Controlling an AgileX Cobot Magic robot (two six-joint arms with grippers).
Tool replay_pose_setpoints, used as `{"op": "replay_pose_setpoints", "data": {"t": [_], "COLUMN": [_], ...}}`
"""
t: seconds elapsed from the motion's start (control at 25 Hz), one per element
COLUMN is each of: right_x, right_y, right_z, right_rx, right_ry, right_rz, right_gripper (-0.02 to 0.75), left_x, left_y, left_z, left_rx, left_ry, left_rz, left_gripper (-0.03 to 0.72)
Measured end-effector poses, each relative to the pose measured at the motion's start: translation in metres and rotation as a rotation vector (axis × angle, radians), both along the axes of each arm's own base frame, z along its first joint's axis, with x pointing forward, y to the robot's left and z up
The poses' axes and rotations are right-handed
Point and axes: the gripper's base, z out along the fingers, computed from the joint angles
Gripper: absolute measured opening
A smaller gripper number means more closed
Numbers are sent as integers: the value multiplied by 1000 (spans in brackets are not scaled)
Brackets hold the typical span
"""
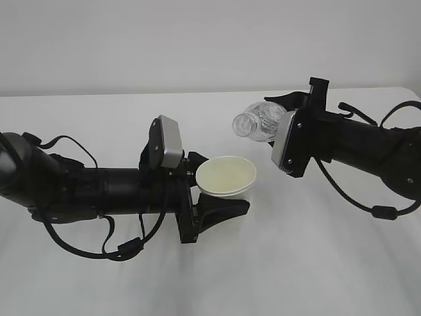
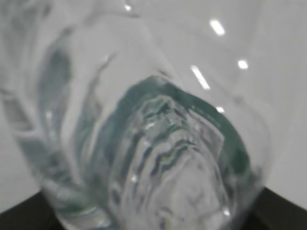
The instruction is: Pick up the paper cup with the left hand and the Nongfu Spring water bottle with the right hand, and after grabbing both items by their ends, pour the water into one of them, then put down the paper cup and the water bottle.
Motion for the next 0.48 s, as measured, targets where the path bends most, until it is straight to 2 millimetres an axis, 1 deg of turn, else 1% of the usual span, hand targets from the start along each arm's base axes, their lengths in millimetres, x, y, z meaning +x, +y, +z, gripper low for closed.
{"op": "replay_pose_setpoints", "data": {"t": [0.16,0.36,0.48], "right_x": [0,0,1], "right_y": [0,0,0], "right_z": [2,2,3], "right_rx": [-13,-34,-39], "right_ry": [-31,-56,-70], "right_rz": [5,11,3], "right_gripper": [475,475,475], "left_x": [0,-7,-7], "left_y": [-1,-8,-10], "left_z": [0,0,0], "left_rx": [0,0,-1], "left_ry": [0,-7,-12], "left_rz": [-2,-27,-28], "left_gripper": [502,501,501]}}
